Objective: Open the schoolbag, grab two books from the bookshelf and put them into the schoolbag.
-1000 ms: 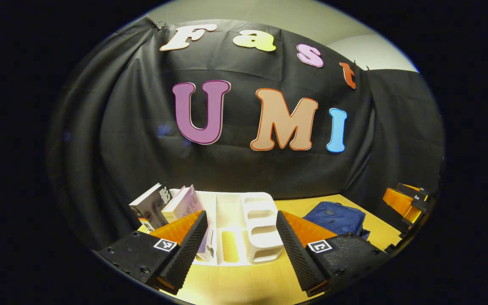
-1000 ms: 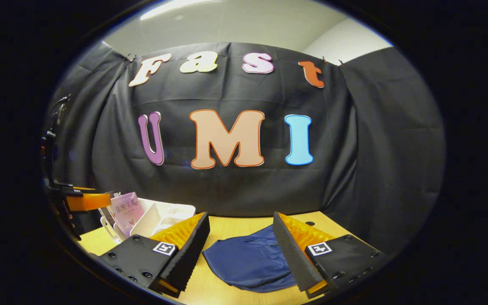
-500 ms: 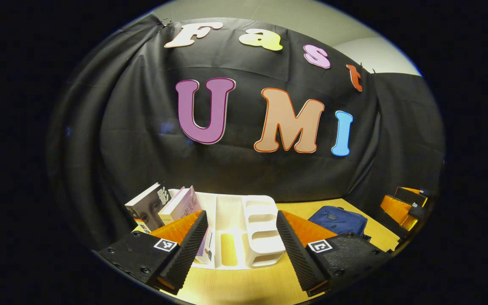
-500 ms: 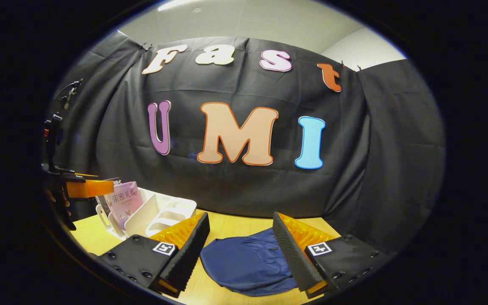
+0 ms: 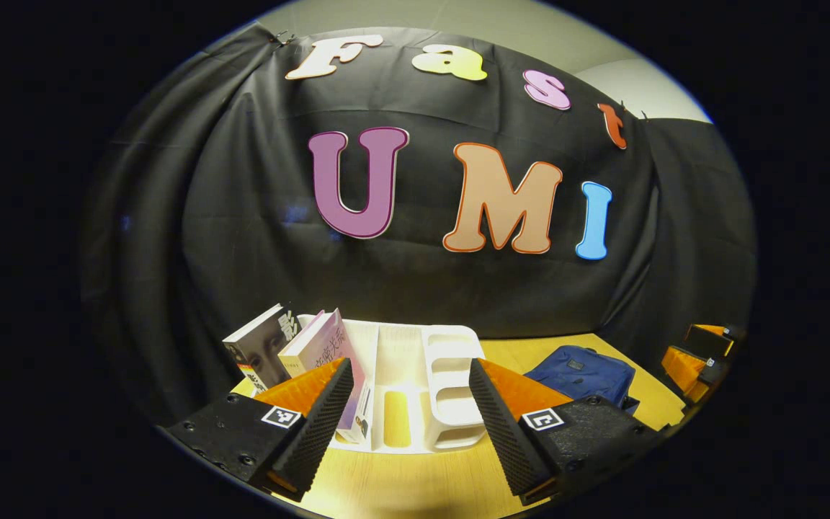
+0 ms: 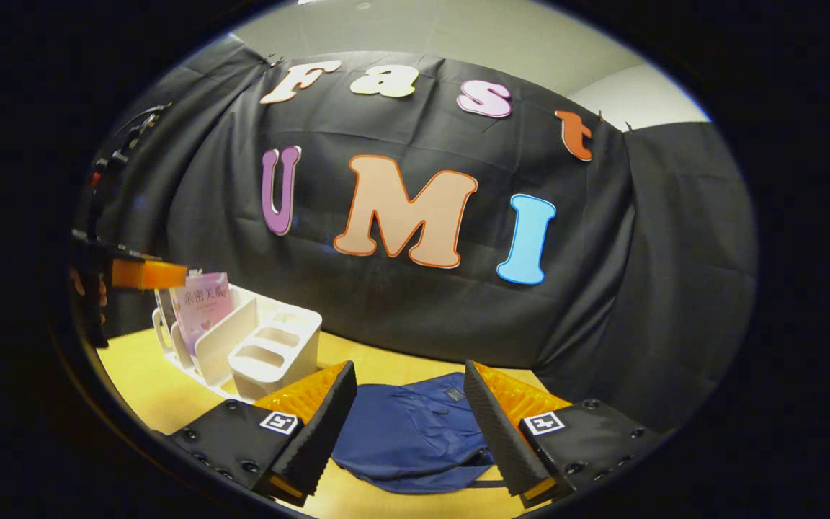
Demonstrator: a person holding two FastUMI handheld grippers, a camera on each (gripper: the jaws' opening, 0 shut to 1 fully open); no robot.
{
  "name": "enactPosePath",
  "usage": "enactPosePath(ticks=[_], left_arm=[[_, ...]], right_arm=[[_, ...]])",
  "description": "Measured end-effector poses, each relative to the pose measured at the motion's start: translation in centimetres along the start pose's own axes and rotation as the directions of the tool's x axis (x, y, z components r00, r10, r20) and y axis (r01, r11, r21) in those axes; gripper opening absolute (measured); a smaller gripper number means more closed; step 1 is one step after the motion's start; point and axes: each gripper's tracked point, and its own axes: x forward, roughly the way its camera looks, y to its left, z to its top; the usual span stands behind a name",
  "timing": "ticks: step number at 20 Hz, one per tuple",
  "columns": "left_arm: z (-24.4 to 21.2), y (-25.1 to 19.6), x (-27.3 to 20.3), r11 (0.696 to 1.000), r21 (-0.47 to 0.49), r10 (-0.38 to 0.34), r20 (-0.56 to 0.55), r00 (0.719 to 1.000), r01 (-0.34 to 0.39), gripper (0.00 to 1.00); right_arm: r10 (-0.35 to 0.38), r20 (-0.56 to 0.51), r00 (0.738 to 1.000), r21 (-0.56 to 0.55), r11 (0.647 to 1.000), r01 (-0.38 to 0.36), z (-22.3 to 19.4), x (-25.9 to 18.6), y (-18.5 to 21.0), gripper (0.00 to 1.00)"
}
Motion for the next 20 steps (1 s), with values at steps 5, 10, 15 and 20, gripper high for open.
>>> enactPosePath(ticks=[5, 10, 15, 20], left_arm=[[0.2, -0.5, -0.7, 0.999, 0.025, 0.022, 0.002, 1.0, -0.022, 0.95], [-0.1, -0.6, -1.0, 0.998, 0.05, 0.043, -0.011, 0.999, -0.042, 0.95], [-0.2, -0.3, -1.3, 0.996, 0.072, 0.063, -0.014, 0.998, -0.062, 0.95], [-0.1, 0.2, -1.3, 0.992, 0.091, 0.086, -0.016, 0.996, -0.084, 0.95]], right_arm=[[0.049, -0.073, 0.996, -0.212, 0.975, -0.063, -5.7, -1.2, -0.4, 0.96], [0.029, -0.136, 0.99, -0.335, 0.939, -0.074, -11.5, -1.2, -1.5, 0.98], [0.003, -0.205, 0.979, -0.489, 0.866, -0.105, -16.8, 0.1, -2.7, 0.98], [-0.013, -0.242, 0.97, -0.596, 0.791, -0.138, -20.1, 1.5, -3.2, 0.98]])
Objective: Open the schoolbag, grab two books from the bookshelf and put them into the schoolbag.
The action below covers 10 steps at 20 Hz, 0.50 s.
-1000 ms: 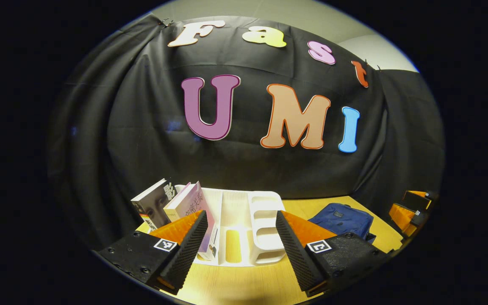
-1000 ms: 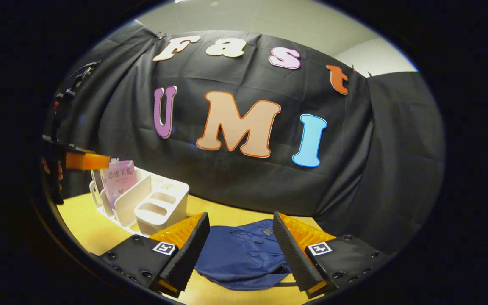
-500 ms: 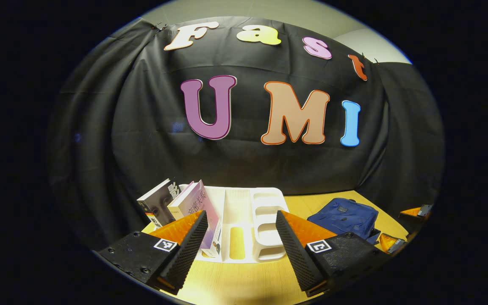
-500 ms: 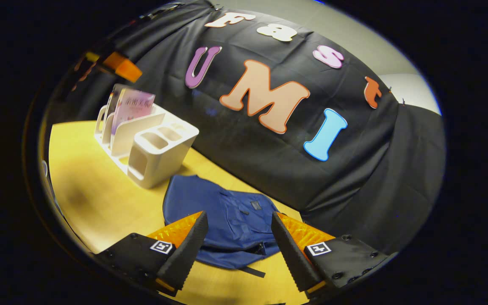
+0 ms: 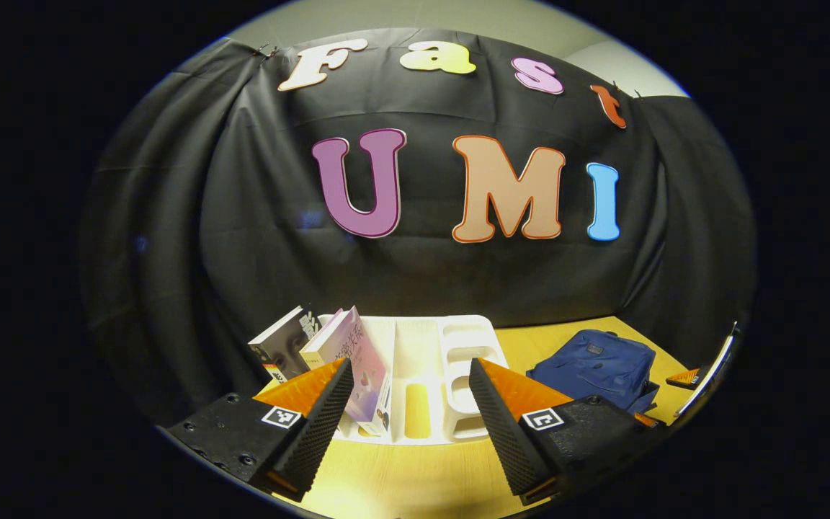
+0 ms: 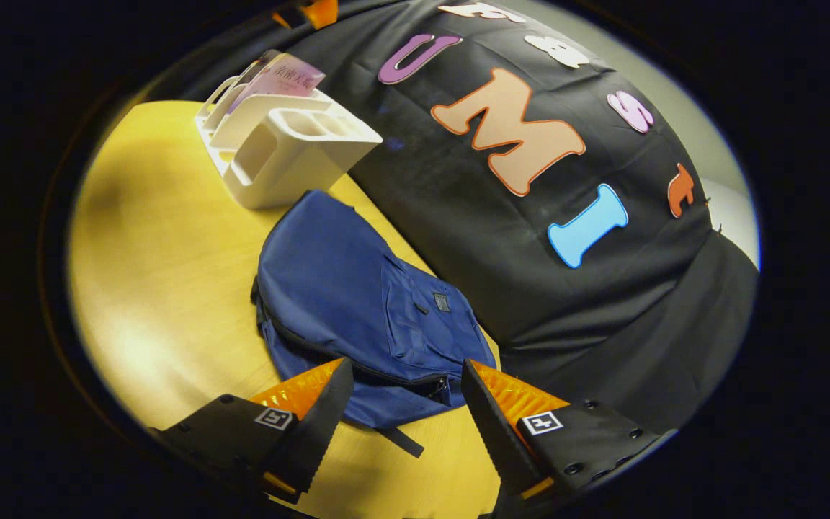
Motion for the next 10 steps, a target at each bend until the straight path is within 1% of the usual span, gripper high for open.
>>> enactPosePath(ticks=[1, 3, 4, 5, 6, 8, 9, 10], left_arm=[[0.0, 0.0, 0.0, 1.0, 0.005, 0.003, -0.001, 1.0, -0.003, 0.95], [0.2, 0.0, 0.0, 1.0, 0.015, 0.01, -0.003, 1.0, -0.01, 0.95], [0.2, 0.0, 0.1, 1.0, 0.019, 0.01, -0.005, 1.0, -0.01, 0.95], [0.0, -0.1, 0.1, 1.0, 0.025, 0.011, -0.006, 1.0, -0.011, 0.95], [0.0, -0.2, 0.2, 1.0, 0.029, 0.011, -0.009, 1.0, -0.011, 0.95], [0.0, -0.3, 0.3, 0.999, 0.031, 0.012, -0.018, 1.0, -0.012, 0.95], [-0.1, -0.5, 0.3, 0.999, 0.035, 0.013, -0.019, 1.0, -0.012, 0.95], [-0.2, -0.6, 0.4, 0.999, 0.041, 0.015, -0.02, 1.0, -0.014, 0.95]], right_arm=[[0.004, -0.005, 1.0, -0.04, 0.999, -0.004, -0.5, 0.5, 0.3, 0.92], [0.025, -0.001, 1.0, -0.103, 0.994, -0.025, -0.8, 1.7, 0.9, 0.92], [0.032, 0.006, 0.999, -0.121, 0.992, -0.031, -0.9, 2.0, 1.1, 0.98], [0.041, 0.016, 0.999, -0.143, 0.989, -0.038, -0.7, 2.4, 1.4, 0.98], [0.047, 0.029, 0.998, -0.165, 0.985, -0.041, -0.4, 2.6, 1.7, 0.92], [0.066, 0.038, 0.997, -0.191, 0.98, -0.058, -0.2, 3.2, 2.6, 0.92], [0.081, 0.038, 0.996, -0.204, 0.976, -0.071, -0.2, 3.4, 3.0, 0.98], [0.086, 0.039, 0.996, -0.216, 0.974, -0.076, -0.1, 3.8, 3.4, 0.98]])
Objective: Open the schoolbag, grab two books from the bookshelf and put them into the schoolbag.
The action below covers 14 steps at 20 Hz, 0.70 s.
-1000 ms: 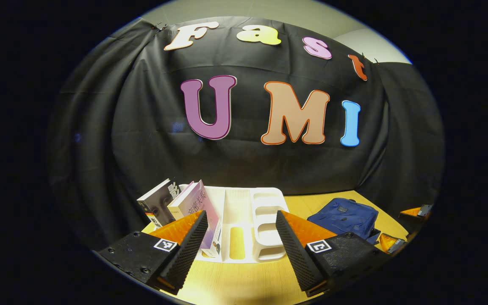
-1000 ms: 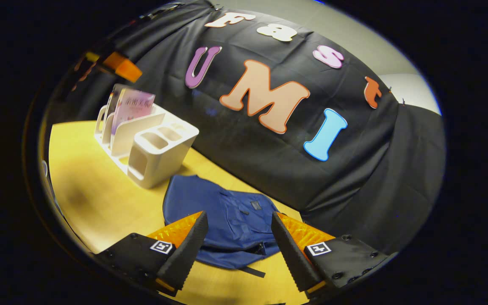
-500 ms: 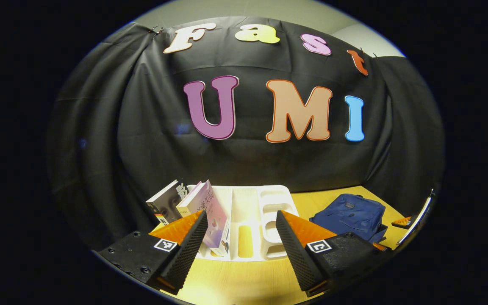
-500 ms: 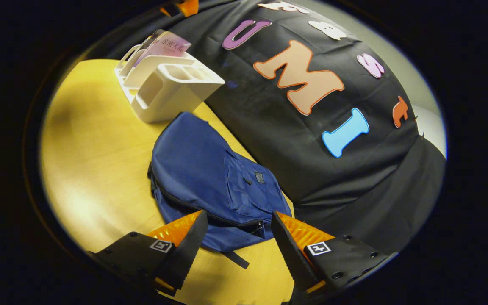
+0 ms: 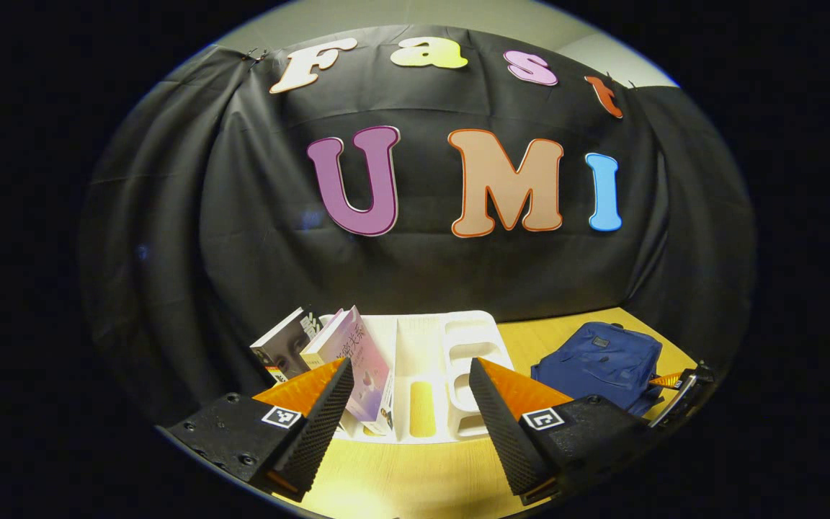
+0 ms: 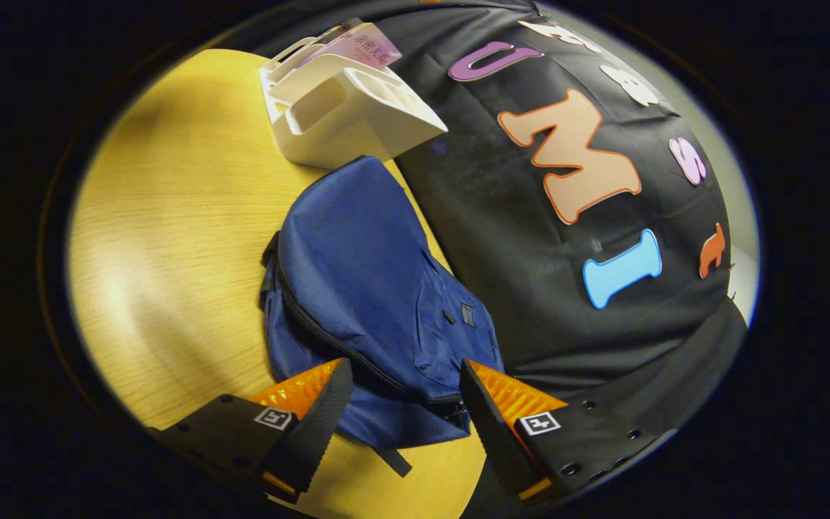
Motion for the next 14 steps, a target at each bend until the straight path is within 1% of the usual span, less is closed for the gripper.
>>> enactPosePath(ticks=[5, 6, 8, 9, 14], left_arm=[[-0.4, 0.2, 0.2, 1.0, 0.011, 0.013, -0.014, 1.0, -0.013, 0.95], [-0.5, 0.3, 0.1, 1.0, 0.013, 0.019, -0.017, 1.0, -0.019, 0.95], [-0.4, 0.5, 0.1, 0.999, 0.016, 0.031, -0.017, 0.999, -0.031, 0.94], [-0.5, 0.6, 0.1, 0.999, 0.016, 0.034, -0.018, 0.999, -0.034, 0.94], [-0.9, 0.6, -0.1, 0.999, 0.006, 0.043, -0.034, 0.998, -0.043, 0.94]], right_arm=[[-0.003, 0.019, 1.0, -0.006, 1.0, 0.003, 1.0, 1.3, -0.4, 0.97], [-0.014, 0.024, 1.0, -0.004, 1.0, 0.014, 1.4, 1.8, -0.9, 0.89], [-0.026, 0.031, 0.999, -0.025, 0.999, 0.027, 2.1, 3.1, -1.4, 0.87], [-0.018, 0.029, 0.999, -0.029, 0.999, 0.019, 2.2, 3.5, -1.1, 0.87], [0.019, -0.016, 1.0, -0.035, 0.999, -0.02, 1.5, 5.7, 0.6, 0.39]])
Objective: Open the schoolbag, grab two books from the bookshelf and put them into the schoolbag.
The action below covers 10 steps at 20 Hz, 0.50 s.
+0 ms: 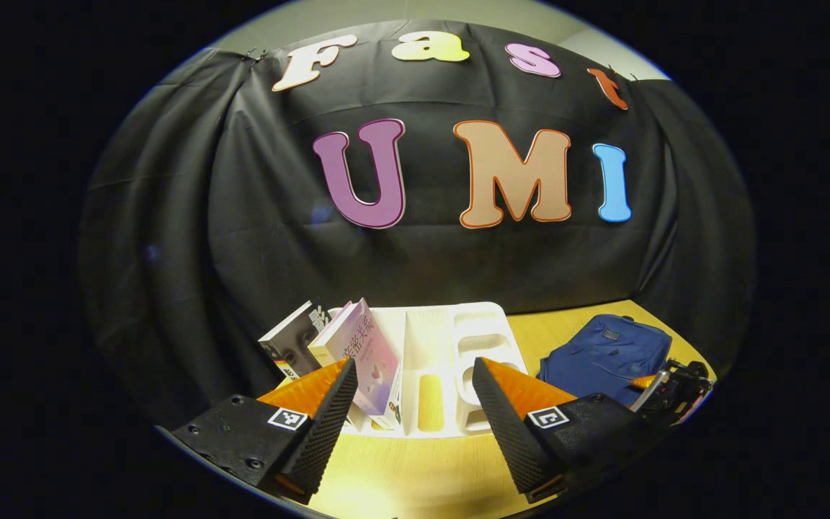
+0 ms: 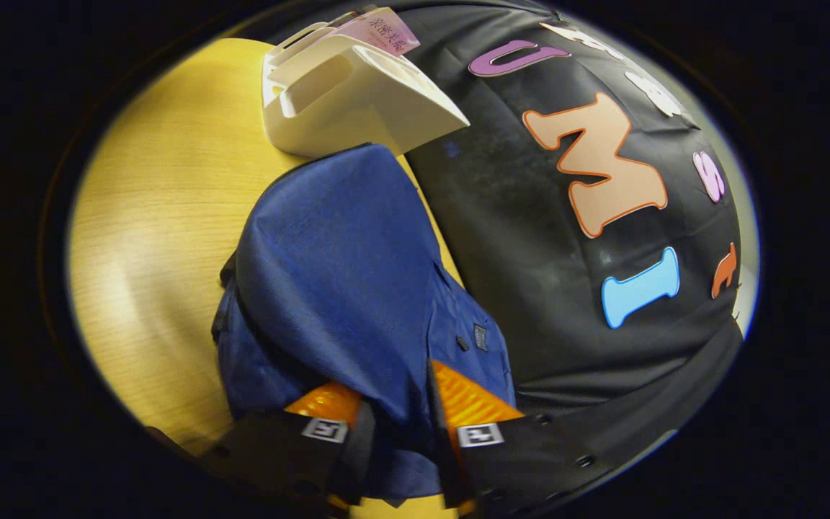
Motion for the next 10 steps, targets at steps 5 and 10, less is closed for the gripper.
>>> enactPosePath(ticks=[5, 10], left_arm=[[-0.7, -0.1, 0.1, 0.999, -0.031, -0.009, -0.021, 1.0, 0.009, 0.97], [-1.3, 0.4, 0.2, 0.999, -0.049, 0.004, -0.042, 0.999, -0.006, 0.94]], right_arm=[[0.011, -0.004, 1.0, -0.09, 0.996, -0.011, -0.1, 0.2, 0.7, 0.1], [0.006, -0.01, 1.0, -0.092, 0.996, -0.007, 0.2, 0.0, 0.4, 0.04]])
